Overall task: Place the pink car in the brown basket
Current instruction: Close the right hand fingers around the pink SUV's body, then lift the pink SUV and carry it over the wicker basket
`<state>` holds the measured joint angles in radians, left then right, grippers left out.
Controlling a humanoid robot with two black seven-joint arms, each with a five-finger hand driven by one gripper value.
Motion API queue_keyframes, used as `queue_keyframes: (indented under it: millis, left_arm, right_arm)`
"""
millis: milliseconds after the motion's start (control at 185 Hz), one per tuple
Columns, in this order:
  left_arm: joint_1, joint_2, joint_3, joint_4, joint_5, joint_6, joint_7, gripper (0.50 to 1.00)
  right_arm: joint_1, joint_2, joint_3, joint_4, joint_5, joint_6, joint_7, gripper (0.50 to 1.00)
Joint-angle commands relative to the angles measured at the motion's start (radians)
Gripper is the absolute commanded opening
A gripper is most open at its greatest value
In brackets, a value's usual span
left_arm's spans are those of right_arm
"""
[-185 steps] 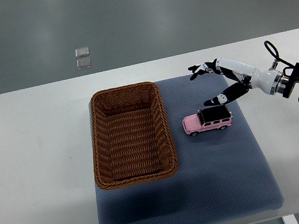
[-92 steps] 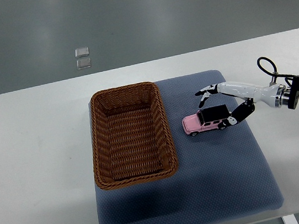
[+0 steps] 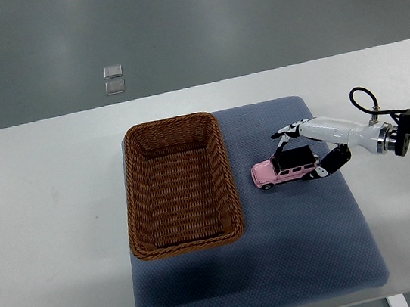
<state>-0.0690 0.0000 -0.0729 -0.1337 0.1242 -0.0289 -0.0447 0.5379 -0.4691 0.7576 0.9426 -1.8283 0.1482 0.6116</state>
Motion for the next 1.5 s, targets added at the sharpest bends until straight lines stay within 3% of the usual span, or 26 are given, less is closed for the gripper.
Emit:
queue_keyframes:
  millis: [0, 114, 195, 617, 1094, 1278, 1478, 1494]
  left_arm:
    - [0.0, 0.0, 0.001, 0.0, 0.0, 0.0, 0.0, 1.0]
    - [0.0, 0.0, 0.001, 0.0, 0.0, 0.0, 0.0, 1.0]
    - [0.0, 0.0, 0.001, 0.0, 0.0, 0.0, 0.0, 1.0]
    - [0.0, 0.0, 0.001, 0.0, 0.0, 0.0, 0.0, 1.0]
    - [0.0, 0.0, 0.002, -0.001, 0.0, 0.0, 0.0, 1.0]
    - [0.0, 0.0, 0.001, -0.001, 0.0, 0.0, 0.0, 1.0]
    - [0.0, 0.0, 0.001, -0.001, 0.0, 0.0, 0.0, 1.0]
    - [0.0, 0.0, 0.001, -0.001, 0.0, 0.0, 0.0, 1.0]
  right_arm:
    - [-0.001, 0.004, -0.003, -0.007, -0.005, -0.004, -0.001, 0.809]
    - [-0.001, 0.006, -0.006, -0.007, -0.009, -0.009, -0.001, 0.676]
    - [-0.001, 0.006, -0.008, -0.008, -0.009, -0.019, -0.001, 0.501]
    - [0.002, 0.003, -0.001, -0.016, 0.007, -0.079, -0.001, 0.5]
    - [0.117, -0.075, 0.008, 0.025, 0.136, -0.068, -0.001, 0.5]
    - [0.18, -0.049, -0.006, 0.025, 0.152, -0.064, -0.001, 0.5]
    - [0.237, 0.035, -0.058, 0.025, 0.156, -0.039, -0.001, 0.5]
    - [0.258, 0.083, -0.106, 0.024, 0.156, -0.039, -0.001, 0.5]
